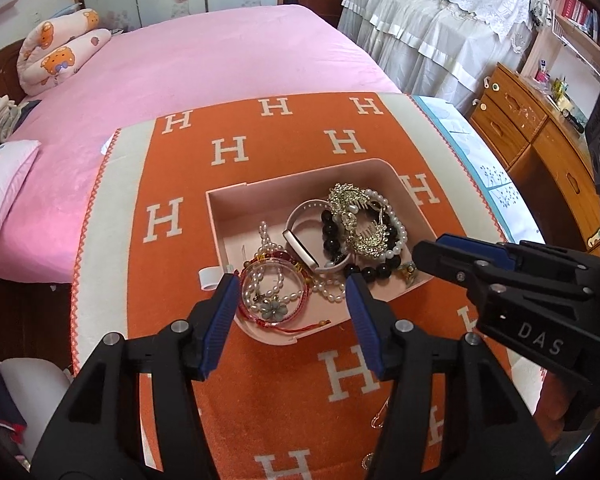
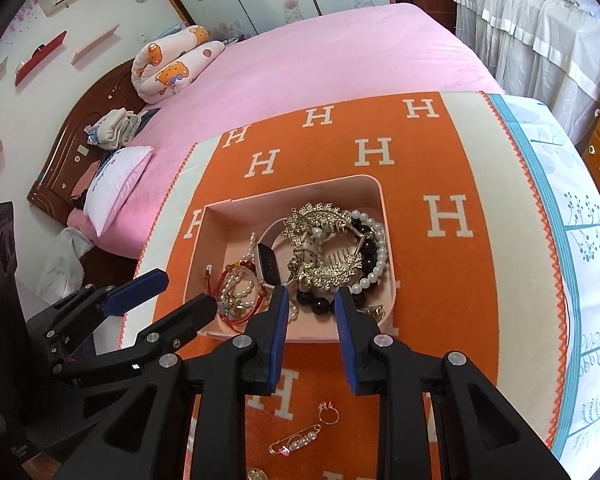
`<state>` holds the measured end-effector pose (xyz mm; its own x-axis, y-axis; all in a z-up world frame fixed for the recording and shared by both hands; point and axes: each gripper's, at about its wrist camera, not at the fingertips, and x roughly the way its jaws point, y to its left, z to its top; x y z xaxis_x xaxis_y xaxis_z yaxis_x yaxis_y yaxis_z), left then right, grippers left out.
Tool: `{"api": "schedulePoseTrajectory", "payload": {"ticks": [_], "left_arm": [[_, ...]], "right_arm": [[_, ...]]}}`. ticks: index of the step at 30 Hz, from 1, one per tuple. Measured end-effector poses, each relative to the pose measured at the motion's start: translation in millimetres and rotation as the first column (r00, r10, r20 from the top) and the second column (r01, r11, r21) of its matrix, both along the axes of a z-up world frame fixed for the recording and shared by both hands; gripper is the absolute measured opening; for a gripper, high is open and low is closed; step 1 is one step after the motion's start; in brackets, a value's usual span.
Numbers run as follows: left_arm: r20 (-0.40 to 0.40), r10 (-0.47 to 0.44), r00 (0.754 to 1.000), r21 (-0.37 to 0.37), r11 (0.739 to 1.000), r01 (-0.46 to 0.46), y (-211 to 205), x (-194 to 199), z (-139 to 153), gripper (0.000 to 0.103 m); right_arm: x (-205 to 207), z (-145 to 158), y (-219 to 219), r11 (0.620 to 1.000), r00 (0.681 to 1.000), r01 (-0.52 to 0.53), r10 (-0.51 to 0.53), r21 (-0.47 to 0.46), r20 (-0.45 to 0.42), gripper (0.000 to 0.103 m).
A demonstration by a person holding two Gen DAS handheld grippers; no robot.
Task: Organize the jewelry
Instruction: 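Carry the flower earrings into the pink tray and release them with both tools, then grasp the gold coin pendant with the left tool while the right tool approaches the safety pin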
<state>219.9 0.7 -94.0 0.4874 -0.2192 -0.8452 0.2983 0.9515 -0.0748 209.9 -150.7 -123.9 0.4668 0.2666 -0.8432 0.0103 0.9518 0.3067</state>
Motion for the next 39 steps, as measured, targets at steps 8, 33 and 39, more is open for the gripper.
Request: {"api": "schedulePoseTrajectory", "payload": {"ticks": [8,33,39], "left_arm": [[0.041,0.022,0.999,0.000,1.000,-0.022,7,-20,15,0.052],[-0.031,-0.051,0.998,0.033,0.998,0.052,-9,-131,-21,0.052],[-0.077,-0.069,0.995,0.029,0.997,0.071,-16,-146,-48,0.052]], "right_arm": [[-19,11,-4,1.000,1.000,0.000,0.001,-0.006,0.016,0.024],[-101,-12,-27,0.999,0.998,-0.034,0.032,-0.029,-0.058,0.024],[-116,-26,-25,0.998,0.995,-0.051,0.048,-0.028,-0.087,0.024]]}}
